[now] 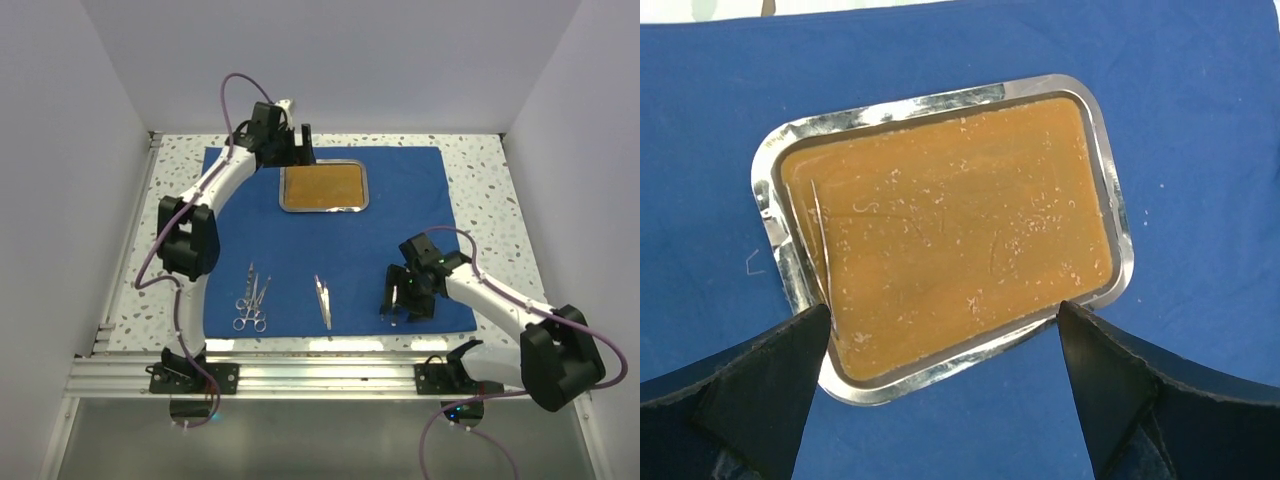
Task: Open and lay out the surgical kit
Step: Place the medical item in the surgical kit, then pick up the medical item from the container.
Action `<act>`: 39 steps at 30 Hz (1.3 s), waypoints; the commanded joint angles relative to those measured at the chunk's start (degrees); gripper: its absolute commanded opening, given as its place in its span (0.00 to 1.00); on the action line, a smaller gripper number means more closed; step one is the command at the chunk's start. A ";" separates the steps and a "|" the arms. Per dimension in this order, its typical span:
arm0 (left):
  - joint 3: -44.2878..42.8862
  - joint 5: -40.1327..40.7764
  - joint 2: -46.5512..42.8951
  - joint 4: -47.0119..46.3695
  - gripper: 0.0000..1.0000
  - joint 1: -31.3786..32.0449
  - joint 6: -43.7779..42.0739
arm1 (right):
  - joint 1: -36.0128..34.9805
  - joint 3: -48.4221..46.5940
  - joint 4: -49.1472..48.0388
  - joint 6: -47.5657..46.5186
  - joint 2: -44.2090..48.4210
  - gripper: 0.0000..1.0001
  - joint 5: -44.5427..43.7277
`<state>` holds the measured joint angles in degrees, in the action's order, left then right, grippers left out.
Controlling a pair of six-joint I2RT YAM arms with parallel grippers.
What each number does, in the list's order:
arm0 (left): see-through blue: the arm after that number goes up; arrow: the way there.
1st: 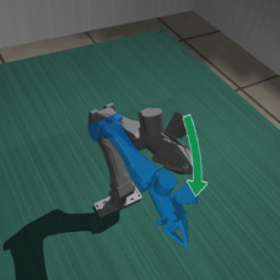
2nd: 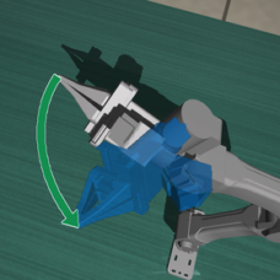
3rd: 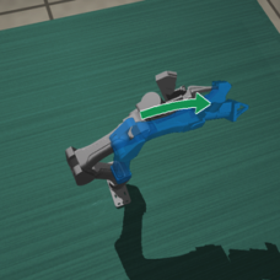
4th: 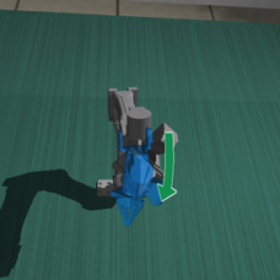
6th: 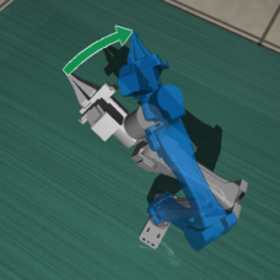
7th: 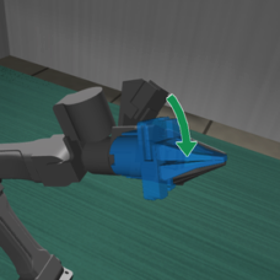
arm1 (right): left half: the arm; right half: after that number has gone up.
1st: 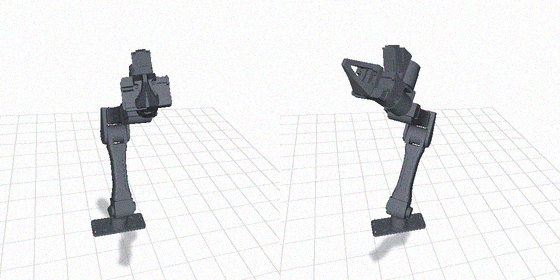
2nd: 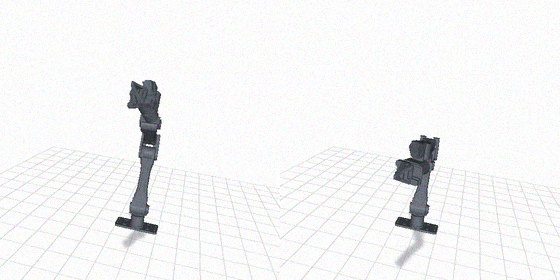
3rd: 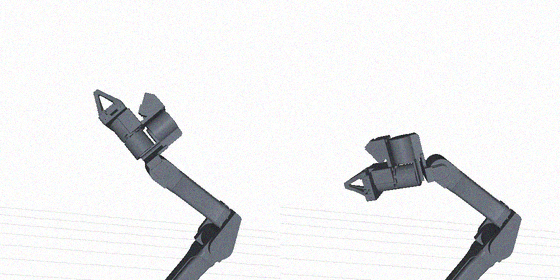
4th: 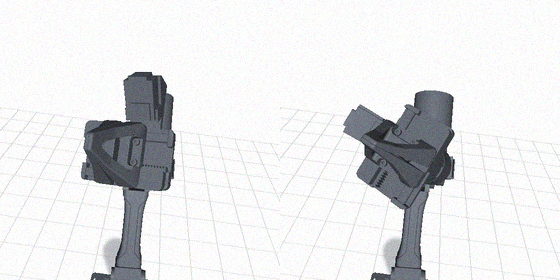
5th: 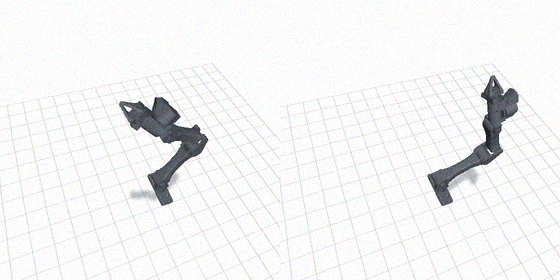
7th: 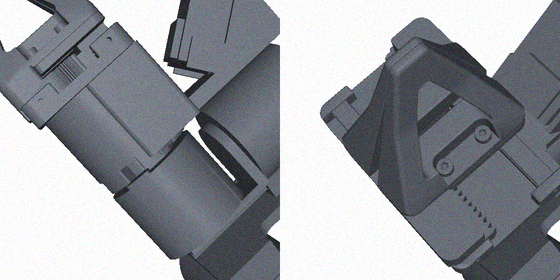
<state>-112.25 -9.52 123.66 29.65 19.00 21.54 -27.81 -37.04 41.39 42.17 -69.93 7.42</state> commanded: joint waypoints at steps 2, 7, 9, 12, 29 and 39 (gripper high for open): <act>-3.68 2.04 1.76 0.76 0.99 -0.99 -3.43 | -0.22 -5.32 2.46 -1.21 0.41 0.77 -2.04; -5.52 4.59 4.48 1.99 0.99 -1.07 -6.86 | -0.22 -13.58 9.14 -3.32 1.90 0.78 -5.83; -6.23 5.30 5.89 2.52 0.99 -1.07 -7.91 | -0.31 -16.57 10.90 -3.76 1.99 0.78 -6.72; -6.67 6.44 7.56 2.52 0.99 -0.99 -8.53 | -0.22 -19.30 11.87 -3.94 1.47 0.78 -7.07; -10.18 17.59 14.86 5.42 0.84 0.59 -11.60 | -0.23 -23.43 12.23 -5.35 -3.54 0.77 -7.24; -10.01 24.28 16.53 7.00 0.55 1.39 -12.58 | -0.14 -25.89 13.02 -7.46 -6.18 0.77 -7.33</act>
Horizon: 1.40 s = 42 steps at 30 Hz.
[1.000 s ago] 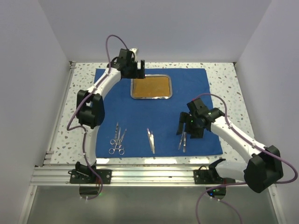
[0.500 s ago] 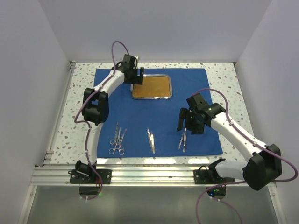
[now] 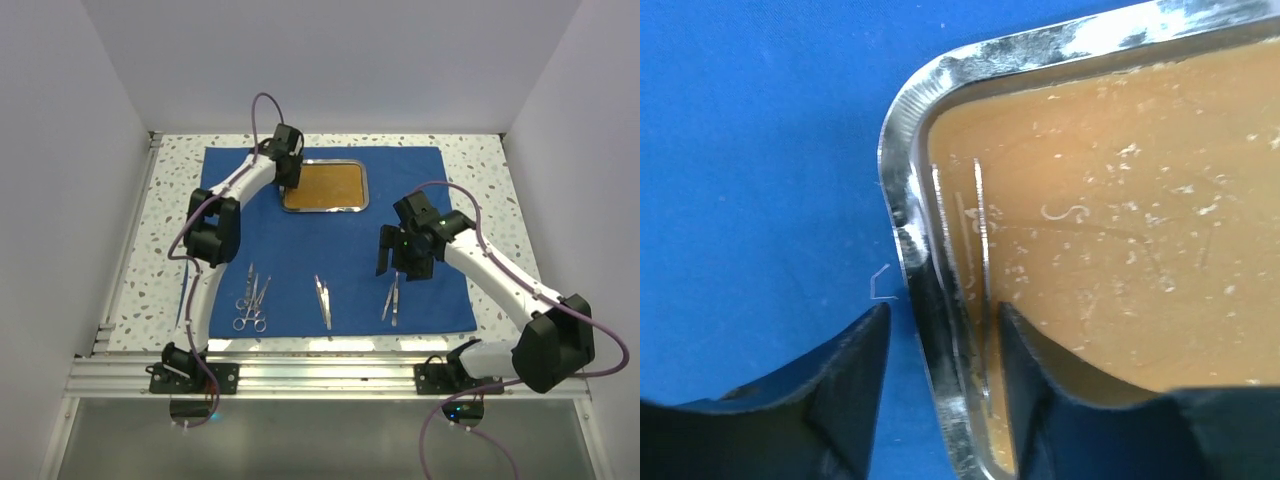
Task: Open and lay out the surgical kit
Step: Pick up the medical item from the container.
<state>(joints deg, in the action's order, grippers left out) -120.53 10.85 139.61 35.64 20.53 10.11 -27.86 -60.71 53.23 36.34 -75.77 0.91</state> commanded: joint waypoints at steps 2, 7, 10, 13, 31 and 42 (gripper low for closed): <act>-1.73 5.05 0.22 0.84 0.46 -0.14 -1.14 | -0.09 -2.22 1.08 -1.88 -0.61 0.77 -0.82; -1.90 7.08 -0.13 0.66 0.35 -0.14 -1.85 | -0.09 -2.48 0.73 -2.32 -1.40 0.77 -0.82; -1.81 7.43 -0.13 1.01 0.24 -0.14 -1.93 | -0.09 -2.84 0.47 -2.59 -1.84 0.77 -0.82; -1.73 7.95 -0.39 1.01 0.14 -0.14 -1.85 | -0.18 -3.27 0.47 -2.94 -2.19 0.77 -0.82; -2.52 10.15 -0.83 1.01 0.20 3.63 -2.81 | -0.09 -4.07 -0.23 -4.17 -3.60 0.77 -0.20; -2.34 11.03 0.13 2.07 0.22 4.43 -1.41 | -0.09 -3.63 0.38 -5.66 -2.98 0.76 -0.73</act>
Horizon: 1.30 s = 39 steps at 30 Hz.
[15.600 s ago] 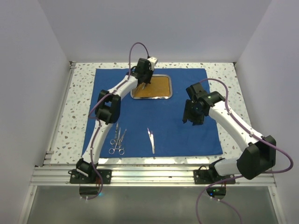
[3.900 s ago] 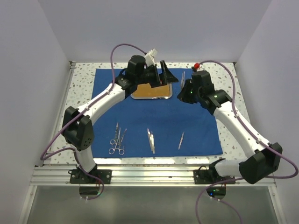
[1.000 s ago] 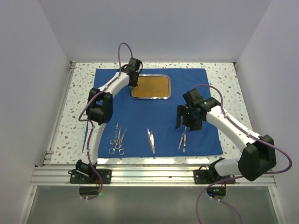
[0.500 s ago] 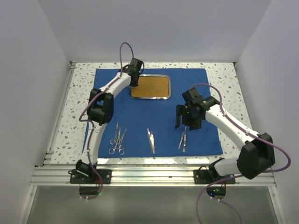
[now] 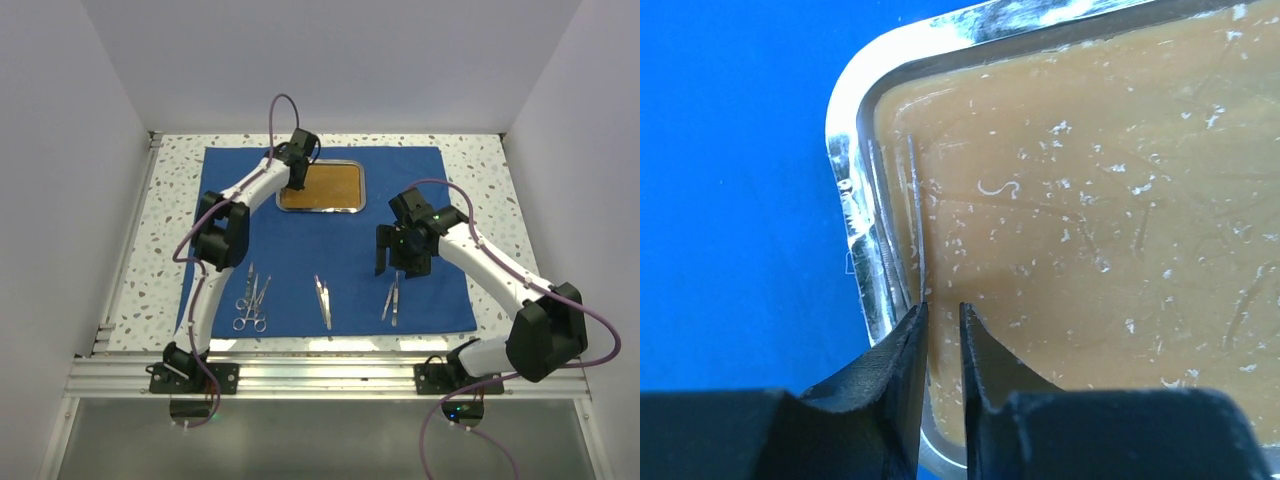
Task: Open and lay out the surgical kit
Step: Pick up the medical item from the container.
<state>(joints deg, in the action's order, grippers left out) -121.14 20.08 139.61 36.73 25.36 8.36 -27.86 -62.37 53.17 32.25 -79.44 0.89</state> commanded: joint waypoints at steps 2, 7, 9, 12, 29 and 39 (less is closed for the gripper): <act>-1.64 2.16 0.05 0.97 0.25 -0.40 0.60 | -0.18 -1.97 0.53 -1.92 0.51 0.77 -0.62; -1.38 3.39 -0.83 0.10 0.39 -0.40 0.43 | -0.01 -2.23 0.53 -2.80 -0.10 0.77 -0.62; -1.55 4.00 -1.01 -0.43 0.42 -0.40 0.25 | -0.01 -2.49 0.53 -3.07 -0.54 0.77 -0.45; -2.25 3.75 -0.22 -0.08 0.43 -0.49 0.08 | -0.09 -2.93 0.53 -3.51 -0.89 0.77 -0.36; -2.34 -1.53 3.03 0.80 0.33 -2.77 4.12 | 0.00 -4.78 1.41 -4.12 -2.83 0.77 -0.62; -1.29 -9.26 4.79 -0.34 0.08 -4.36 5.61 | 0.00 -6.45 1.68 -4.13 -4.85 0.76 -0.53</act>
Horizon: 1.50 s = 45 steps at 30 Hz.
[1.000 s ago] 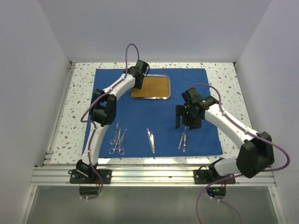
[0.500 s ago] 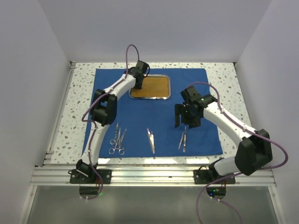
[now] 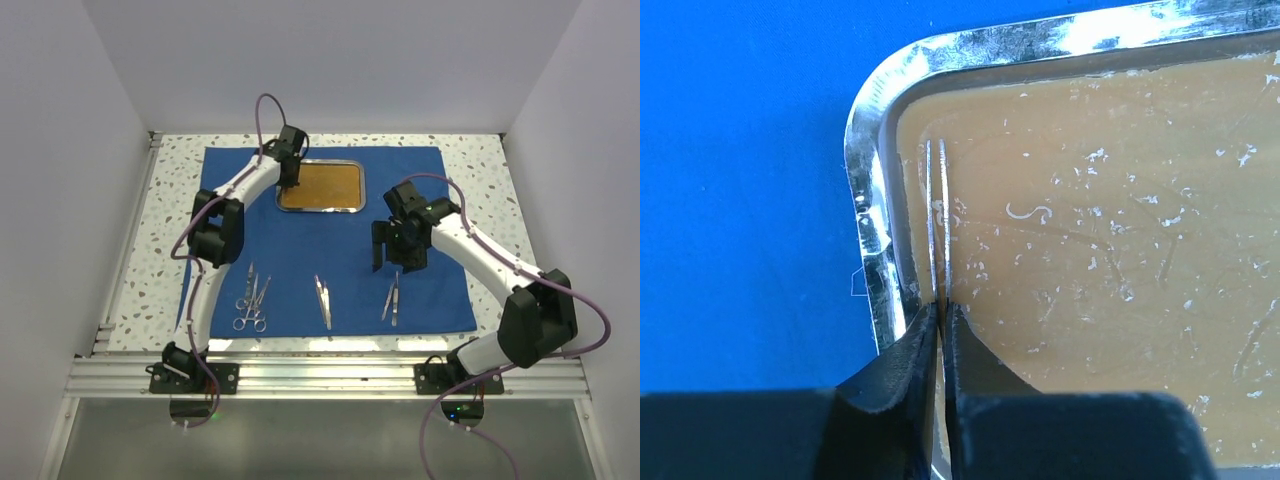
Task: Open and lay out the surgical kit
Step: Pick up the medical item from the container, then place the medical item in the surgical kit.
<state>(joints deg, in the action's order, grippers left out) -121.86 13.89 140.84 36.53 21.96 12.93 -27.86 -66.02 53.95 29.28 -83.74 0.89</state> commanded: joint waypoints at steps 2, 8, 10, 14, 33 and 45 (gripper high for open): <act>-0.48 -4.56 4.18 0.03 0.00 -1.12 1.13 | 0.17 -3.24 0.98 -1.24 -0.89 0.76 -0.53; -0.66 -8.61 3.05 -0.58 0.00 -1.39 0.96 | 0.00 -3.85 0.89 -1.15 -1.68 0.76 -0.53; -0.74 -10.98 1.73 -1.37 0.00 -1.39 1.83 | 0.08 -4.12 0.80 -1.24 -1.68 0.76 -0.62; -0.40 -16.24 -3.27 -2.08 0.00 -1.30 6.48 | 0.17 -5.87 0.36 -1.59 -1.42 0.75 -0.80; 29.31 -3.43 -28.87 -8.33 0.00 26.44 29.51 | 0.79 -13.08 7.21 4.29 16.58 0.98 -16.44; 31.34 2.54 -25.35 -4.98 0.00 41.31 43.14 | 0.70 -9.30 16.08 4.39 30.74 0.98 -12.14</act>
<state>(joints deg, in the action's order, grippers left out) -91.05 13.26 114.21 31.53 61.54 49.98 -27.27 -75.44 65.69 33.39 -55.07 -12.27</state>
